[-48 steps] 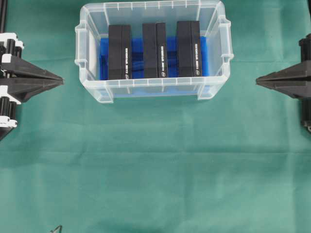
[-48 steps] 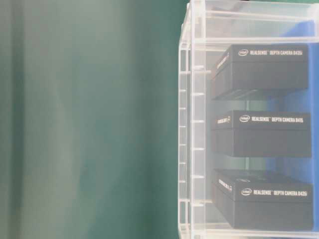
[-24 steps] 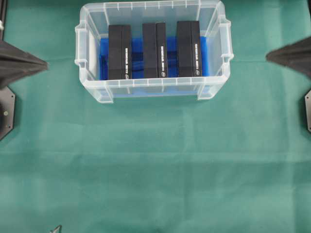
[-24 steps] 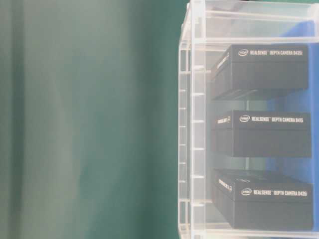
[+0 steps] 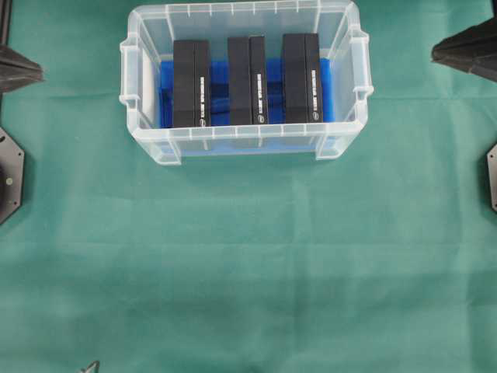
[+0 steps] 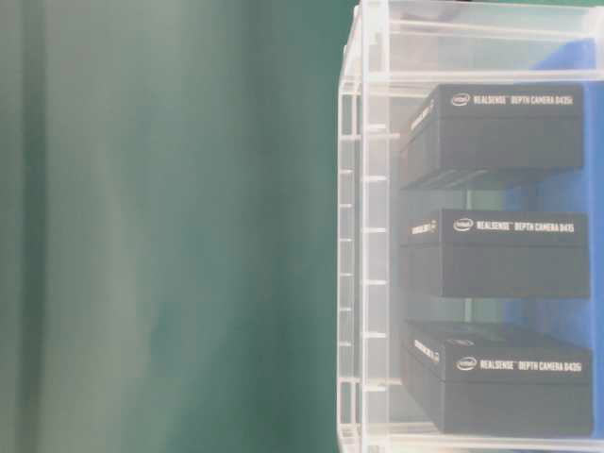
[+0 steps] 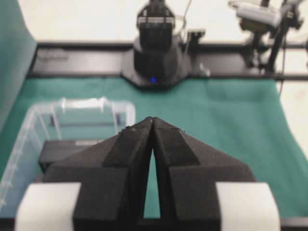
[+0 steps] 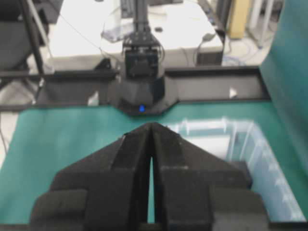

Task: Take the box out of the case with both arms.
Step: 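Raise both grippers from rest and open them toward the bin, then move both open grippers over the left and right black boxes, then lower both grippers into the bin around the outer black boxes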

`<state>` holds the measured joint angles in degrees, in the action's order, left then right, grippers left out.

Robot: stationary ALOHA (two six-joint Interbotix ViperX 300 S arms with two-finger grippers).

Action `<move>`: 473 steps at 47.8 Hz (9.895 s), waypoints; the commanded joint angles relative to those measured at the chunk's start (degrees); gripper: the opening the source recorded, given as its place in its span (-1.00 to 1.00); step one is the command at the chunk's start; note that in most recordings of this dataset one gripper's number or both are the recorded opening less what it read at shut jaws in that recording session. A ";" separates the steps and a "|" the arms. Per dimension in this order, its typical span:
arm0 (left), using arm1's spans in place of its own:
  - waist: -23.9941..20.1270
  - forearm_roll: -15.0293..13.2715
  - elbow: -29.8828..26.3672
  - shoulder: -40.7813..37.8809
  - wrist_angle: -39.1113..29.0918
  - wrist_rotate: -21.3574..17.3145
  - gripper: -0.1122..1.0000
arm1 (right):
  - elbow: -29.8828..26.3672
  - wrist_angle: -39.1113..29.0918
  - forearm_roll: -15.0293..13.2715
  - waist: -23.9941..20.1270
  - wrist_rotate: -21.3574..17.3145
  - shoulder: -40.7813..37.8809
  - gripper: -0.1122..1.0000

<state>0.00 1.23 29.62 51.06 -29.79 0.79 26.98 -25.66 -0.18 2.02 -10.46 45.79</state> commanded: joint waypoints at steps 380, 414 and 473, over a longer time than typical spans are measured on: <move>-14.77 2.37 -40.25 -54.40 -57.74 66.09 0.82 | -33.84 -51.15 -8.96 11.60 -60.82 -47.99 0.91; -14.94 2.55 -40.25 -54.40 -57.48 66.18 0.82 | -33.84 -51.42 -8.96 11.60 -61.00 -47.99 0.91; -16.52 5.98 -24.87 -54.58 -40.78 70.31 0.82 | -23.47 -41.22 -10.46 12.39 -62.93 -50.45 0.91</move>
<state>-16.08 6.94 4.48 -4.04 -71.72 71.10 3.52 -67.85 -10.28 14.41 -73.30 -5.36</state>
